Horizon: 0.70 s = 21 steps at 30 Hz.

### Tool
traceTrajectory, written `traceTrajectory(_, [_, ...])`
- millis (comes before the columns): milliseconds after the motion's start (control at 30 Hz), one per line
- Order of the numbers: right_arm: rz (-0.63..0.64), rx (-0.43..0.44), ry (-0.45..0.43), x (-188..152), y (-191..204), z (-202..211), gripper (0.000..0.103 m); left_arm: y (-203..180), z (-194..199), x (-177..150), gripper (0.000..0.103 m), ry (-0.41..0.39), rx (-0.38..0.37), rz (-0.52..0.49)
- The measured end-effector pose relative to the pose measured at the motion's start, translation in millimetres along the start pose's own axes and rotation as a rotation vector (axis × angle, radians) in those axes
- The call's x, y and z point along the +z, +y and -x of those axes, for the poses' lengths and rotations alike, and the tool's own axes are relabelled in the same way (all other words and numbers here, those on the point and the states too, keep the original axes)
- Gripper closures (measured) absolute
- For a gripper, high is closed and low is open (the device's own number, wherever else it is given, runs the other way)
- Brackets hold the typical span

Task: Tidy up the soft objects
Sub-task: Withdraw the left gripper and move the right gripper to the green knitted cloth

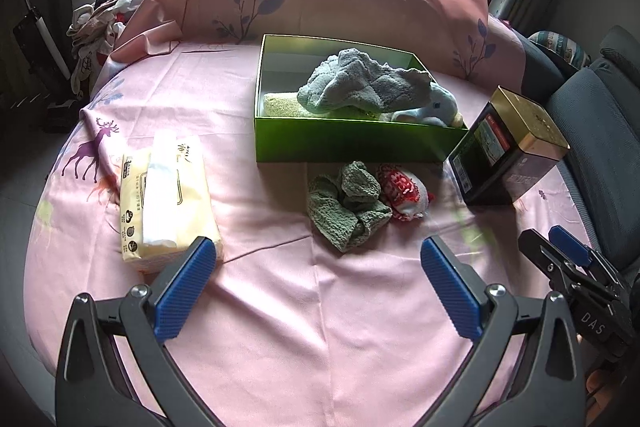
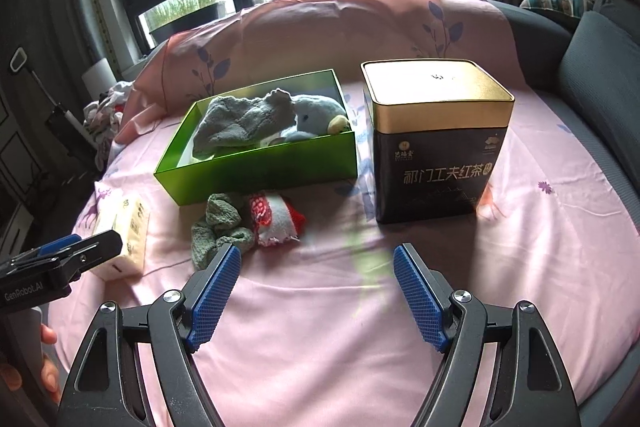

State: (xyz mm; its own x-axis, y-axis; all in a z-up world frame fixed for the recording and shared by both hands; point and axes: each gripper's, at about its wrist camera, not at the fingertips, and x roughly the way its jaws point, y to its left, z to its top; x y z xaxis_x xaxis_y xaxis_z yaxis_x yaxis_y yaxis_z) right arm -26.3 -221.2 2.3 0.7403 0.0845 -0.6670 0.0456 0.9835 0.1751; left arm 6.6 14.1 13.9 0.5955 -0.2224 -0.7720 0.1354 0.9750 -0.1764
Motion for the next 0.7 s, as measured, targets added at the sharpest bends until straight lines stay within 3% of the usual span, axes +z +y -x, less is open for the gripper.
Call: traceTrajectory(700, [0.052, -0.001, 0.030, -7.6, 16.1, -13.1, 0.024, 11.9, -21.6, -9.0, 0.001, 0.065, -0.079, 0.042])
